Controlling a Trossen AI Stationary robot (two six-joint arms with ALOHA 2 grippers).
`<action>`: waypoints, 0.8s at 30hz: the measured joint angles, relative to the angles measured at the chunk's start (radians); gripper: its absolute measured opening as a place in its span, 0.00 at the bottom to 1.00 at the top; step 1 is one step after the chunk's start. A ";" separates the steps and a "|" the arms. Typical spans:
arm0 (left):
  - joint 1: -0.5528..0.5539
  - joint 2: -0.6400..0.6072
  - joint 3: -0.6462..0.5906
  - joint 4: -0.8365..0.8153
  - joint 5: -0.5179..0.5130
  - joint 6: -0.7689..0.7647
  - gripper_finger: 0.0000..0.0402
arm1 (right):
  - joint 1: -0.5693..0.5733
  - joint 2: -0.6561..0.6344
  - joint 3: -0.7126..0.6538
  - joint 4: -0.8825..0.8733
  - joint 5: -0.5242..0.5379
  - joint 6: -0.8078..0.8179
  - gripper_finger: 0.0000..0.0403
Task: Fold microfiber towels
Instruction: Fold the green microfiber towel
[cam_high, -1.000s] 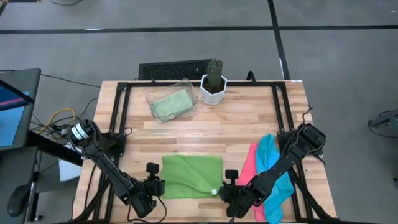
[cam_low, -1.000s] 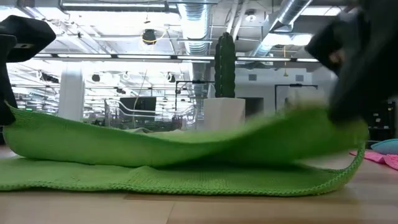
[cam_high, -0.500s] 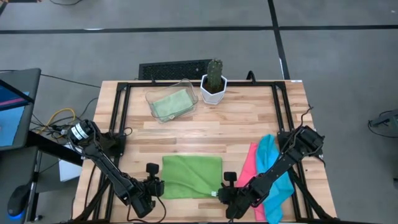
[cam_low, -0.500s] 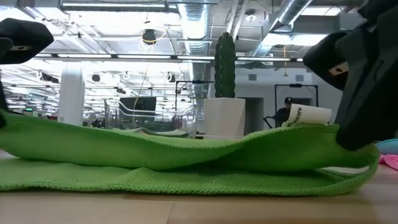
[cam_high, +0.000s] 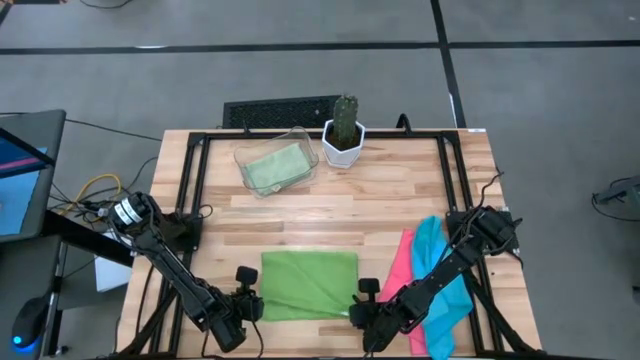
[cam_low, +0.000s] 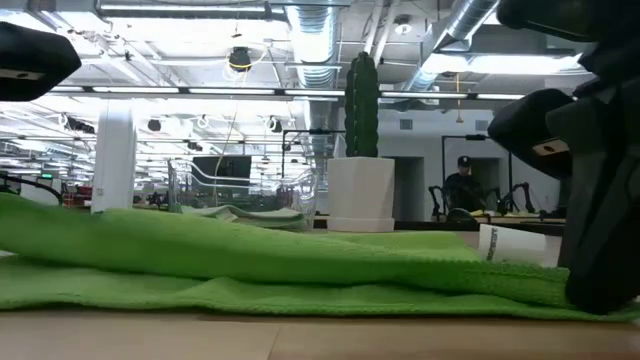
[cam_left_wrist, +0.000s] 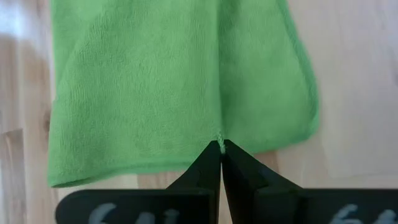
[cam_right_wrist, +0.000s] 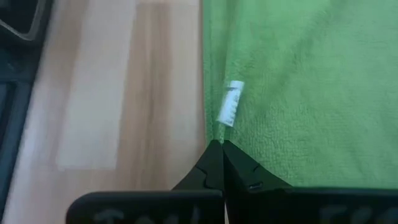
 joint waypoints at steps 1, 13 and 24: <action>-0.001 0.000 0.000 0.003 0.002 0.000 0.00 | 0.000 0.000 0.000 -0.004 0.000 -0.001 0.03; -0.028 0.000 0.040 -0.006 0.057 0.009 0.00 | 0.000 0.000 0.001 -0.015 0.004 0.000 0.05; -0.036 0.010 0.066 0.000 0.057 0.031 0.00 | 0.000 0.000 0.001 -0.017 0.005 0.000 0.05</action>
